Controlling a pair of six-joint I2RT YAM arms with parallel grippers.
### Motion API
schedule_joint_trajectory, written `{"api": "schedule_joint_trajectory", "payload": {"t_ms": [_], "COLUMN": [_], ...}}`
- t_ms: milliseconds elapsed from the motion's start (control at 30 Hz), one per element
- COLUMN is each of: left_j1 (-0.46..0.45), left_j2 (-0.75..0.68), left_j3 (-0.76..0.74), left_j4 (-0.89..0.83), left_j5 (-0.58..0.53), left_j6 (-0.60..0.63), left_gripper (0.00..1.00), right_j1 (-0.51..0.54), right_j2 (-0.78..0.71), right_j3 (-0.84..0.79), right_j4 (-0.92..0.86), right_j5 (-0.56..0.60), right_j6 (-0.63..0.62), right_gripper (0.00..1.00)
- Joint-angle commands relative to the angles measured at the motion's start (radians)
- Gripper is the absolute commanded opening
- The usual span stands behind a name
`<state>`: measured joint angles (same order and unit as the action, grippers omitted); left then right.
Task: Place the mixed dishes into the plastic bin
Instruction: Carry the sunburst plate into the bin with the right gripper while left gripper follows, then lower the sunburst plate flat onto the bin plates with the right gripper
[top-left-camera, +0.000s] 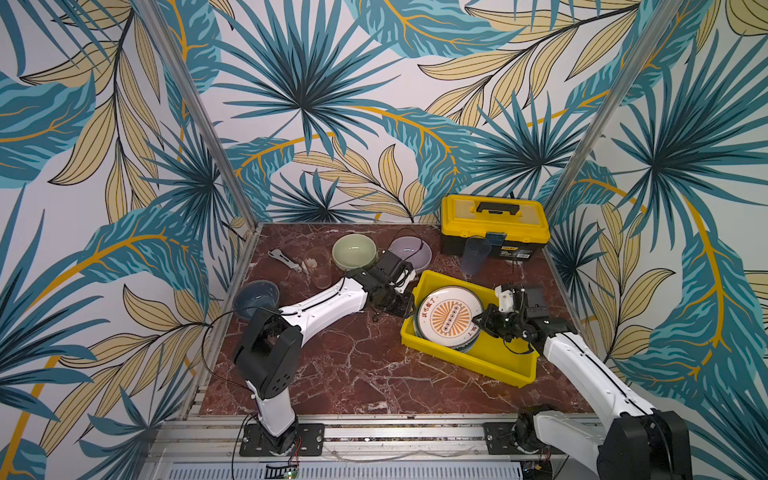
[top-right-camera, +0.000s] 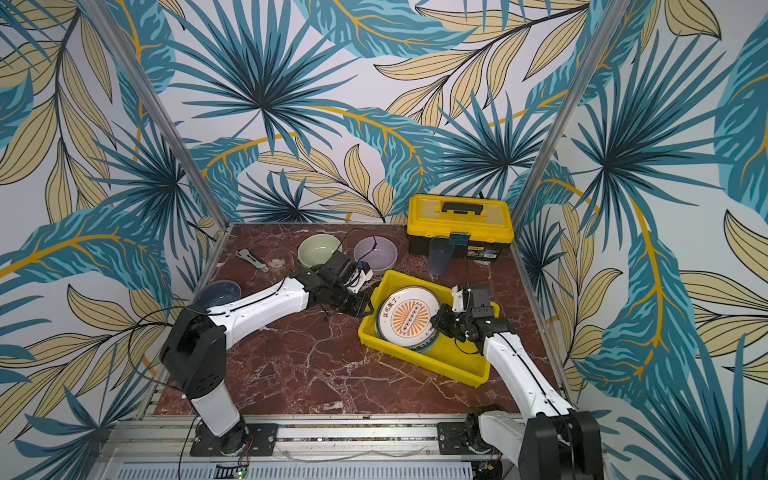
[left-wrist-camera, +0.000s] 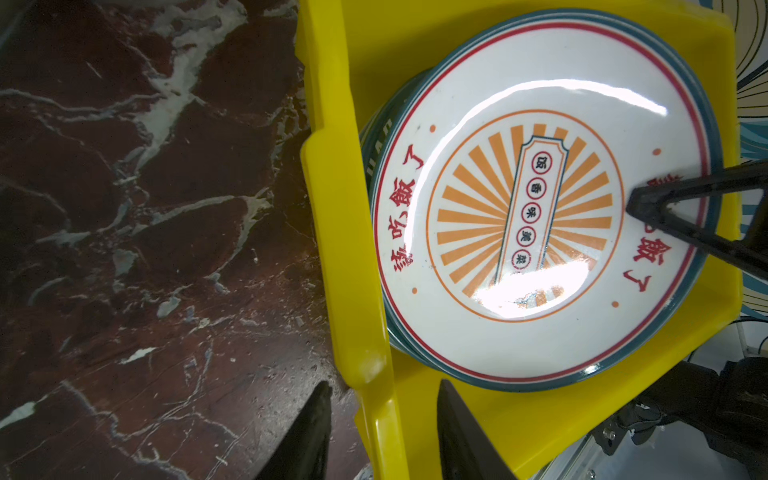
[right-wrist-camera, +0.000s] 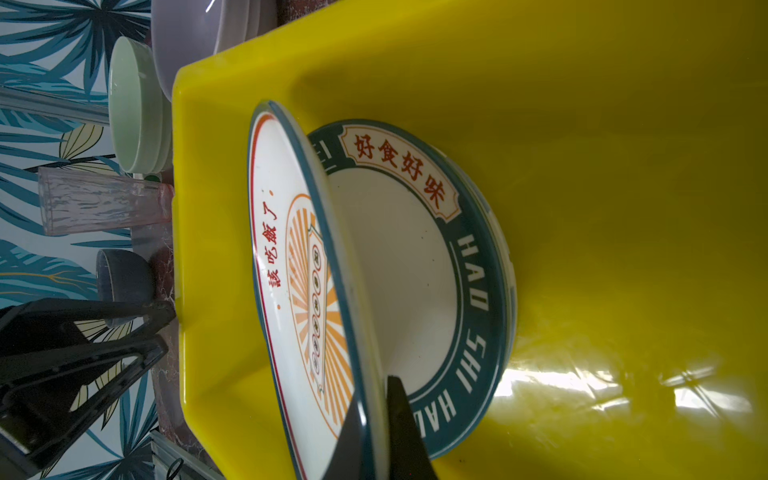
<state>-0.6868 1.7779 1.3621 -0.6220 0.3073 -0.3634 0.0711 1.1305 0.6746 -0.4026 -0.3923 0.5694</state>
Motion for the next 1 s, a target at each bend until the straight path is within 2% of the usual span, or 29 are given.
{"api": "schedule_joint_trajectory", "payload": {"t_ms": [0, 300, 533, 967], "left_j1": [-0.005, -0.012, -0.016, -0.018], "left_j2": [0.018, 0.035, 0.059, 0.092], "left_j3": [0.019, 0.021, 0.040, 0.072], "left_j4": [-0.027, -0.051, -0.051, -0.050], "left_j5": [0.010, 0.038, 0.043, 0.050], "left_j6": [-0.012, -0.014, -0.029, -0.052], "left_gripper": [0.43, 0.42, 0.34, 0.33], "right_j1": [-0.001, -0.004, -0.010, -0.011], "right_j2": [0.019, 0.050, 0.085, 0.071], "right_j3": [-0.019, -0.054, -0.080, -0.039], "right_j4": [0.084, 0.128, 0.123, -0.022], "right_j5": [-0.053, -0.064, -0.061, 0.045], "right_j6": [0.009, 0.012, -0.010, -0.076], "right_gripper": [0.00, 0.00, 0.00, 0.25]}}
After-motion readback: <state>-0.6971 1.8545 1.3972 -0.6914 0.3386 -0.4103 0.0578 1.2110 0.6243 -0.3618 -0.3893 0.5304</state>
